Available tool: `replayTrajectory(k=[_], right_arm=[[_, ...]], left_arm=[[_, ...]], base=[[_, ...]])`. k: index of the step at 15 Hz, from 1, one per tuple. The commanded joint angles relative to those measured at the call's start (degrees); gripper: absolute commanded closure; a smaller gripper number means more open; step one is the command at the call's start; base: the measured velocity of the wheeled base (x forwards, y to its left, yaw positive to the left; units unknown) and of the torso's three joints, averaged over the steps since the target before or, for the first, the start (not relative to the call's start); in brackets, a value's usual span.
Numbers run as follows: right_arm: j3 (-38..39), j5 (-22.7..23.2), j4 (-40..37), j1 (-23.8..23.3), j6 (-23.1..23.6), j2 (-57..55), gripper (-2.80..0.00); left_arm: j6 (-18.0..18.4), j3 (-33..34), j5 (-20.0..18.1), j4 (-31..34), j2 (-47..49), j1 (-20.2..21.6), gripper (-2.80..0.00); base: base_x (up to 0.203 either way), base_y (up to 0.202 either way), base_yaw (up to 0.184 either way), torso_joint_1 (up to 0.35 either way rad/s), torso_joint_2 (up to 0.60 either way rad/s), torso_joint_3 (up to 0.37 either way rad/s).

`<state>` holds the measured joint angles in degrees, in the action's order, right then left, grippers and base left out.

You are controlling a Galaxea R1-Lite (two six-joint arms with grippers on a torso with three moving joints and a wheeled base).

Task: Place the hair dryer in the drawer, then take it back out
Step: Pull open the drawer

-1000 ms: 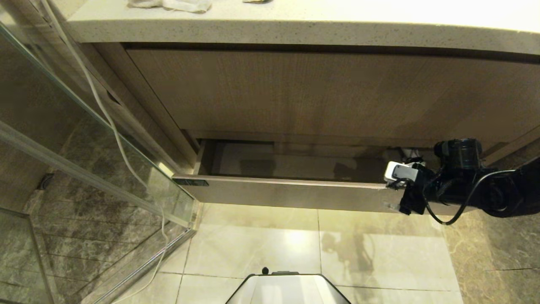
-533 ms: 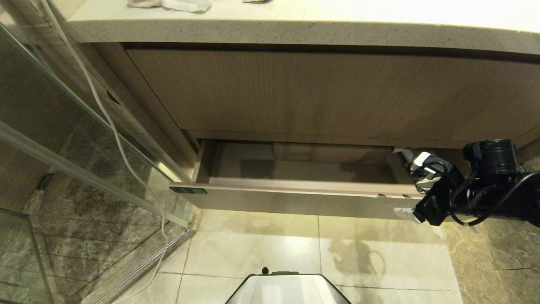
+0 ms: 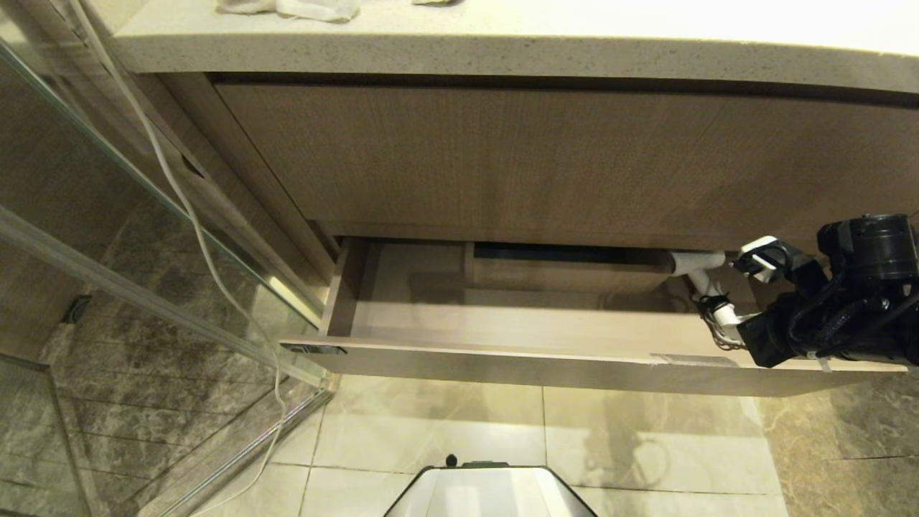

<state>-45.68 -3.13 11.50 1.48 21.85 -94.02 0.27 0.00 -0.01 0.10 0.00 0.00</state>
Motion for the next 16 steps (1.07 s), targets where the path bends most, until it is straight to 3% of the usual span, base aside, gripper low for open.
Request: replayTrajectory(k=[1,3,5,11,15,16], right_arm=[[-0.69,-1.75,-0.47,0.42,-0.62,1.10,0.00],[-0.33,-8.04,-6.15,0.55,-1.64,4.73,0.00],[-0.80,-11.42,-6.67,-1.91,-3.37,4.06,0.00],[-3.37,-11.78,-1.37,-6.81,-10.23,-8.71,0.00],[-8.76,-11.85,4.20,-10.80,-9.81,-20.50,0.00],[-10.55,-11.65,4.78,-12.60,-8.39,-23.08,-2.80]], left_arm=[[0.00,0.05,0.01,-0.01,0.00,0.00,0.00],[0.00,0.09,0.01,-0.01,0.00,0.00,0.00],[0.00,0.09,0.01,-0.01,0.00,0.00,0.00],[0.00,0.09,0.01,-0.01,0.00,0.00,0.00],[0.00,0.09,0.01,-0.01,0.00,0.00,0.00],[0.00,0.09,0.01,-0.01,0.00,0.00,0.00]], base=[[0.000,0.000,0.000,0.000,0.00,0.000],[0.000,0.000,0.000,0.000,0.00,0.000],[0.000,0.000,0.000,0.000,0.00,0.000],[0.000,0.000,0.000,0.000,0.00,0.000],[0.000,0.000,0.000,0.000,0.00,0.000],[0.000,0.000,0.000,0.000,0.00,0.000]])
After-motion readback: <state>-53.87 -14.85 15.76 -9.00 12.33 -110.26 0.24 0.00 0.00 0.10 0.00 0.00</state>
